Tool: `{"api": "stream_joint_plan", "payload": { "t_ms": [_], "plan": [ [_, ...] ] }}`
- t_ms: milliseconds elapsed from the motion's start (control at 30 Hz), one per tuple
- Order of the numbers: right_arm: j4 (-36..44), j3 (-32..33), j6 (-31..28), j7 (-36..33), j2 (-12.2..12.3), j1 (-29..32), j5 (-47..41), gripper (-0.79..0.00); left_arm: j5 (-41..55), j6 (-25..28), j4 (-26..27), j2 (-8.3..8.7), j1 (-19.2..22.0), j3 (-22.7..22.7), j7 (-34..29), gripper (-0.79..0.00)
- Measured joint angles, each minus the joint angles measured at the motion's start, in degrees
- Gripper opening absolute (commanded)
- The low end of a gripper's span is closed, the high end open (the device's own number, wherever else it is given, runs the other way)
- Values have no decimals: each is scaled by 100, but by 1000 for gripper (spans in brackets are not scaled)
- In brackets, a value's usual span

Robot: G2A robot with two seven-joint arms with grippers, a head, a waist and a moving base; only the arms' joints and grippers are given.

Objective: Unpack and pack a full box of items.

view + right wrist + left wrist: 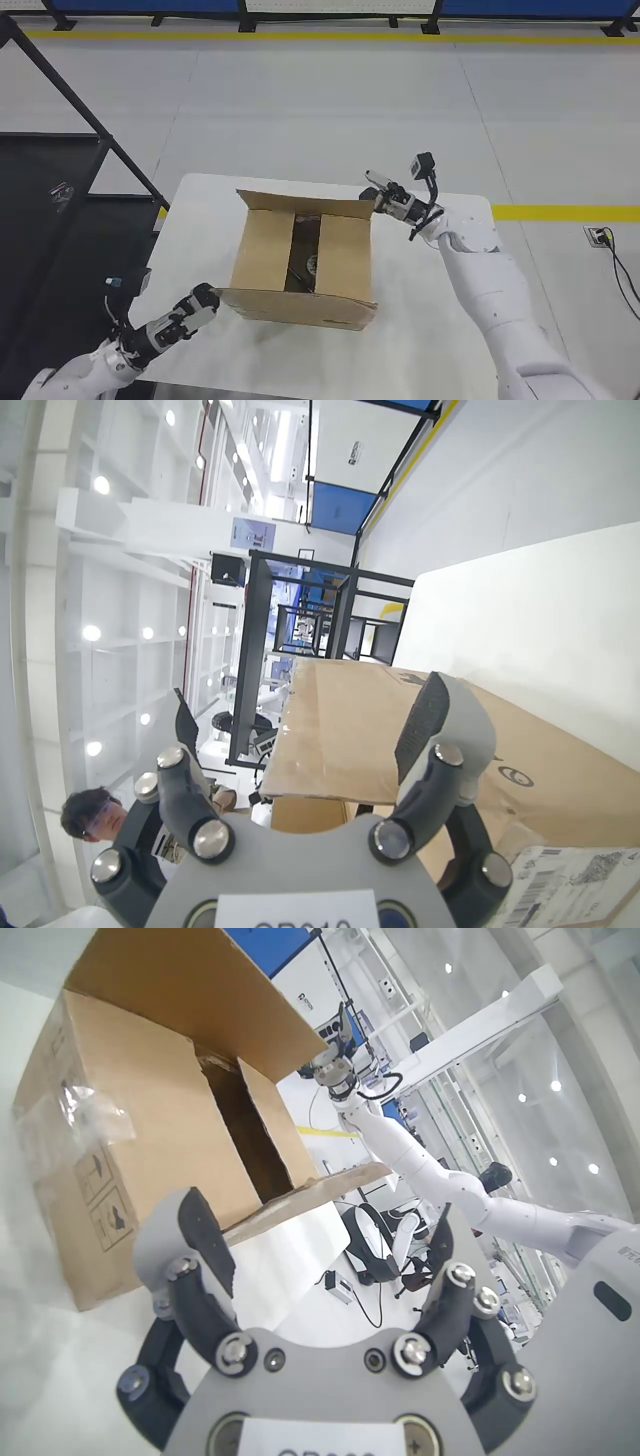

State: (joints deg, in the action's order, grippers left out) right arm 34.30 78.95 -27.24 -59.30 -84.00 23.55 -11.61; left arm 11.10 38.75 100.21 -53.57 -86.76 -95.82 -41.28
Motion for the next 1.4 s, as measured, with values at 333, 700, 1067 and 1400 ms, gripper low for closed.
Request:
{"api": "stream_joint_plan", "payload": {
  "t_ms": [333,700,1067,1400],
  "plan": [
    [1707,-87,573,-376,167,699,379,0,-1456,-611,261,-98,288,392,1097,0],
    [3415,-365,2705,-310,319,1424,1169,0,-2735,-1284,372,-221,599,1084,1857,0],
    [3378,-815,3150,-289,312,1391,1117,0,-3186,-1572,263,-299,840,1426,2116,0],
    [3506,-873,2657,-338,382,1718,929,0,-2710,-1315,315,-289,547,759,2623,0]
  ]
}}
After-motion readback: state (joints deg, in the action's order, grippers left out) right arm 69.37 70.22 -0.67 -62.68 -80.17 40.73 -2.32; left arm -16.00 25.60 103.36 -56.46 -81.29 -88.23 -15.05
